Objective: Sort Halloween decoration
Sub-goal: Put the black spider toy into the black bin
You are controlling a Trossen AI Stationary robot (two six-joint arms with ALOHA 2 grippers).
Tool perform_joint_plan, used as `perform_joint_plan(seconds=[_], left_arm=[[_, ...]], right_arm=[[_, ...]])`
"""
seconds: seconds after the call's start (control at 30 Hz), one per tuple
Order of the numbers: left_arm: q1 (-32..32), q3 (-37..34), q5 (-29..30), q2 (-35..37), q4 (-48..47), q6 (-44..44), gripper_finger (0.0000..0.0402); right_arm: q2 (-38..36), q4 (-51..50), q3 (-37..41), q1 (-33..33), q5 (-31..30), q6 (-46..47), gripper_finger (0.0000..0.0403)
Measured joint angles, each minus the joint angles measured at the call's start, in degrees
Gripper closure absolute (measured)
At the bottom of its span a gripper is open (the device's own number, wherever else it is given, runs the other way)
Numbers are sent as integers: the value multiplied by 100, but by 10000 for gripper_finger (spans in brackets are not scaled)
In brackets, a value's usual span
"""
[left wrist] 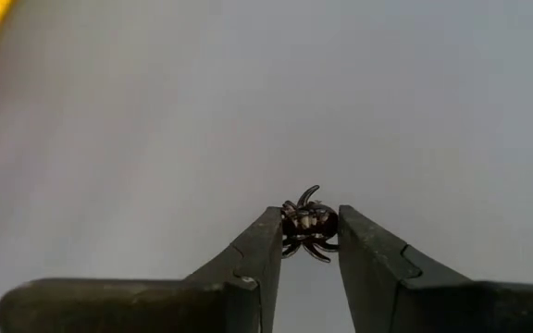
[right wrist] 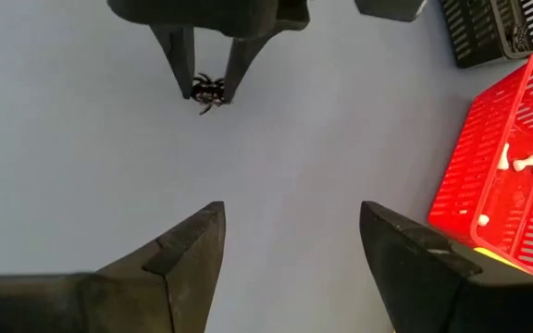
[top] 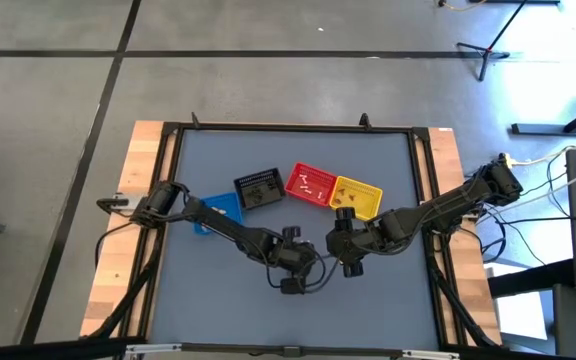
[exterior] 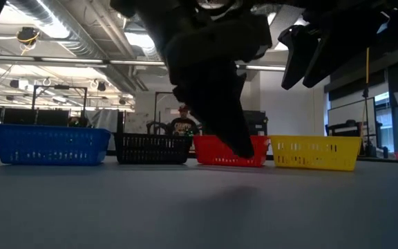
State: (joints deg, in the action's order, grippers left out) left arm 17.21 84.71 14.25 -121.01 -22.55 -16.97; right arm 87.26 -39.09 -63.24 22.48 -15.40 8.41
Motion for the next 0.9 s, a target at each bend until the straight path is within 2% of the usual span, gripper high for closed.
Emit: perform_joint_plan(seconds=[0.2,0.43,0.57,0.9], left_arm=[[-6,435,257,9,-687,380,317],[-6,926,728,22,-1864,420,317],[-7,1084,1025,22,-2572,418,317],[-195,1113,1630,31,-3659,405,317]], right_arm=[[0,-2,0,2,0,2,155],[0,-4,0,2,0,2,155],[0,-8,0,0,0,2,155],[0,-11,0,0,-1,4,155]])
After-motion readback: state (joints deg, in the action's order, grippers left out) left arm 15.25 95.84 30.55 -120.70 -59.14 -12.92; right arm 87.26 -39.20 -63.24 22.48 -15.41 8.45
